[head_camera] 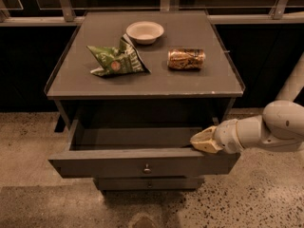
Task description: Open top drawer
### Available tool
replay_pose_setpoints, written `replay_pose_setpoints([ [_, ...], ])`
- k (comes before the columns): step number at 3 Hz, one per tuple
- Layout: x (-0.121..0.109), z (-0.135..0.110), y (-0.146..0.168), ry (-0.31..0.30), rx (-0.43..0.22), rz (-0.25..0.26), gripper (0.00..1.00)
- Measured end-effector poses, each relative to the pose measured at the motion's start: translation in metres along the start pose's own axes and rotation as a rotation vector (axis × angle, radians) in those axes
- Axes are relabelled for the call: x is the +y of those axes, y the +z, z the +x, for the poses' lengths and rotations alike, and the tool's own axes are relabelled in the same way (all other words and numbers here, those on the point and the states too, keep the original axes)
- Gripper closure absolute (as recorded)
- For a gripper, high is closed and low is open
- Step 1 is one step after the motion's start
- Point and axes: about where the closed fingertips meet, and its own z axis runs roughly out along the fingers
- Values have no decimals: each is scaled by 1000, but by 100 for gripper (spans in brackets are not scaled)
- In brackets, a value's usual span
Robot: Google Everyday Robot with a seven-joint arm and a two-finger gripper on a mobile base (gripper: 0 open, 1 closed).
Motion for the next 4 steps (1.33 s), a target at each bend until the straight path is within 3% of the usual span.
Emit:
replay_pose_setpoints([
  [1,14,5,-5,21,-19,-6,100],
  [2,24,-6,-24,-18,-56,36,100],
  [3,26,-40,-47,-119,-88,102,81],
  [4,26,-42,-48,-128,-89,104,58],
])
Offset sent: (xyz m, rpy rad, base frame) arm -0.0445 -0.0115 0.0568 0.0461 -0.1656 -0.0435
